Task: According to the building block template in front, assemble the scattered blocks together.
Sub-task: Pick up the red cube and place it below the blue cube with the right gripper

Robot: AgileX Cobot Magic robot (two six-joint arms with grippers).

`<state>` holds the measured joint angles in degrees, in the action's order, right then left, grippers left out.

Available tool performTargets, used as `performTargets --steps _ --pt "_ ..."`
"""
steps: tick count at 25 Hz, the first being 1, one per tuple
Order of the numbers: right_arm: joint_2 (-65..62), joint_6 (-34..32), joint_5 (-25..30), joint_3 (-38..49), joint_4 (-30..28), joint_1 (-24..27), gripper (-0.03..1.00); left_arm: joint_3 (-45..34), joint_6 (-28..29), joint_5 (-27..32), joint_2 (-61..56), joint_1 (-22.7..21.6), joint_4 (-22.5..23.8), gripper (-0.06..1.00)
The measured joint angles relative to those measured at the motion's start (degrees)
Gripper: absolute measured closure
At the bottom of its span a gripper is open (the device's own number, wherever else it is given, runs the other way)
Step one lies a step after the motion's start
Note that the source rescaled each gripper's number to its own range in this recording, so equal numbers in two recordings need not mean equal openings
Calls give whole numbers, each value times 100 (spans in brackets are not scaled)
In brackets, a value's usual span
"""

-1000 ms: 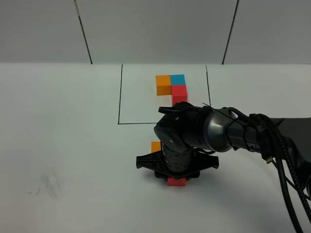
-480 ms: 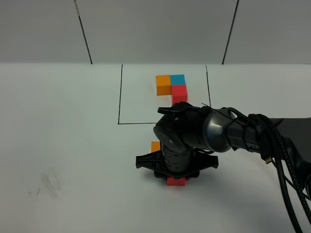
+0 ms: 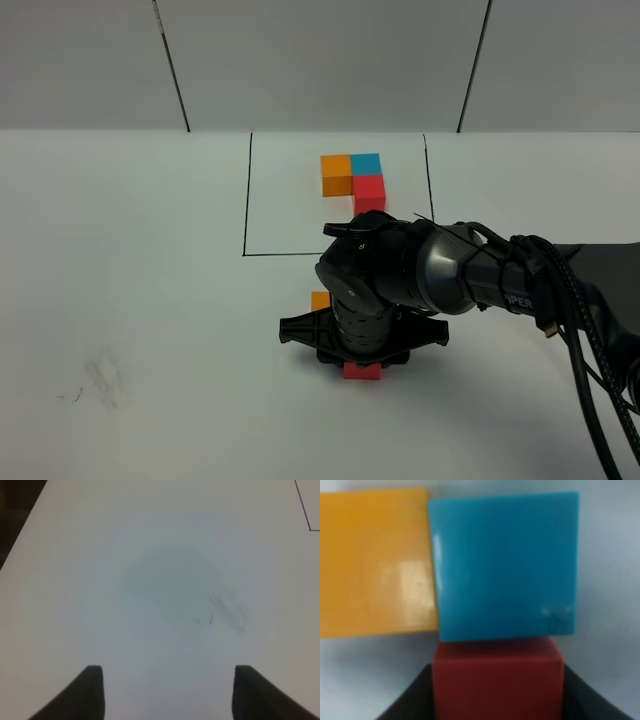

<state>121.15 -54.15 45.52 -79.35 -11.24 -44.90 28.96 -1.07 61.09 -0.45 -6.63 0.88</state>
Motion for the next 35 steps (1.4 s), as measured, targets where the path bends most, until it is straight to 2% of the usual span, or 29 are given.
performTargets --steps 9,35 --pt "10 -208 -84 -17 -282 0 74 0 0 0 0 0 0 71" --pt "41 -146 8 -80 -311 0 74 0 6 0 0 0 0 71"
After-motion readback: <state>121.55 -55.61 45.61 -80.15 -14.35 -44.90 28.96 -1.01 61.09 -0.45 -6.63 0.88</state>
